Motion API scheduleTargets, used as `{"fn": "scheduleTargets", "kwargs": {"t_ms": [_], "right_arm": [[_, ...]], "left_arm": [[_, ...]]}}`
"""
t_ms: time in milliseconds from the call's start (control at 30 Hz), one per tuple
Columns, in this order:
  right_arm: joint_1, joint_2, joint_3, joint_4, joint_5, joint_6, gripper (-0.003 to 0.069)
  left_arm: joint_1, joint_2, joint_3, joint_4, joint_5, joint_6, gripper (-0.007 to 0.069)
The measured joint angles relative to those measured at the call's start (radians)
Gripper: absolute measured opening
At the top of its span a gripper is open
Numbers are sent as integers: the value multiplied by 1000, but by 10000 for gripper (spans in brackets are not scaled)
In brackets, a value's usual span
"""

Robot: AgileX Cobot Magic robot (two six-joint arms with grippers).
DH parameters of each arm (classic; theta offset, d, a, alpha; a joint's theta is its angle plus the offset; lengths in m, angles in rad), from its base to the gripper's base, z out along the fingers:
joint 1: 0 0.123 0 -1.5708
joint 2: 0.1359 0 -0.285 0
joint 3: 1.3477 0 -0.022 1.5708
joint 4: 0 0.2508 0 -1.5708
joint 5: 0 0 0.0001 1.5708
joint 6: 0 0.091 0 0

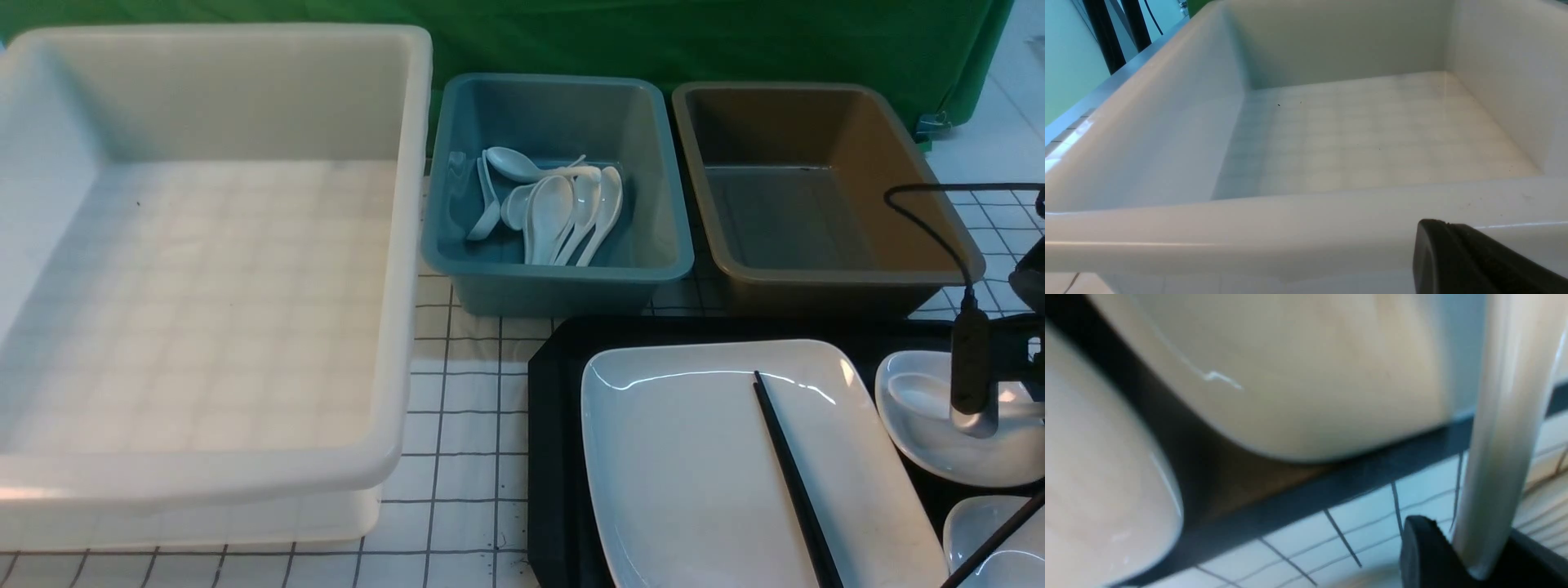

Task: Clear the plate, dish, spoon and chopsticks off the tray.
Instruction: Use the right arm to grab a soup spoon from the plate, then use the right arm to put the soup spoon into the small storage box in the middle

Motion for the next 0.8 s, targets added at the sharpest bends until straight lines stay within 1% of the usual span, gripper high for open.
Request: {"fn": "scheduleTargets", "kwargs": {"t_ms": [133, 267, 333, 367, 433, 500, 533, 567, 600, 633, 700, 800], "right_arm": [[0, -60, 0, 0, 10, 0, 181], [13, -144, 0, 0, -22, 4, 181], [56, -204, 0, 0, -59, 26, 181], [82, -228, 0, 0, -75, 53, 181], [149, -261, -12, 0, -91, 146, 181], [223, -266, -55, 5, -96, 261, 181], [223, -265, -61, 5, -95, 272, 181], [270, -254, -109, 26, -97, 341, 181], [312, -234, -163, 68, -99, 383, 181], [332, -218, -214, 105, -101, 404, 181], [367, -165, -331, 233, -104, 427, 181], [380, -70, -505, 467, -106, 434, 181]], "left_arm": [[0, 0, 0, 0, 0, 0, 21], [0, 0, 0, 0, 0, 0, 21], [0, 0, 0, 0, 0, 0, 21], [0, 0, 0, 0, 0, 0, 21], [0, 0, 0, 0, 0, 0, 21], [0, 0, 0, 0, 0, 0, 21], [0, 0, 0, 0, 0, 0, 21], [0, 0, 0, 0, 0, 0, 21], [0, 0, 0, 0, 0, 0, 21], [0, 0, 0, 0, 0, 0, 21], [0, 0, 0, 0, 0, 0, 21], [0, 0, 0, 2, 0, 0, 21]]}}
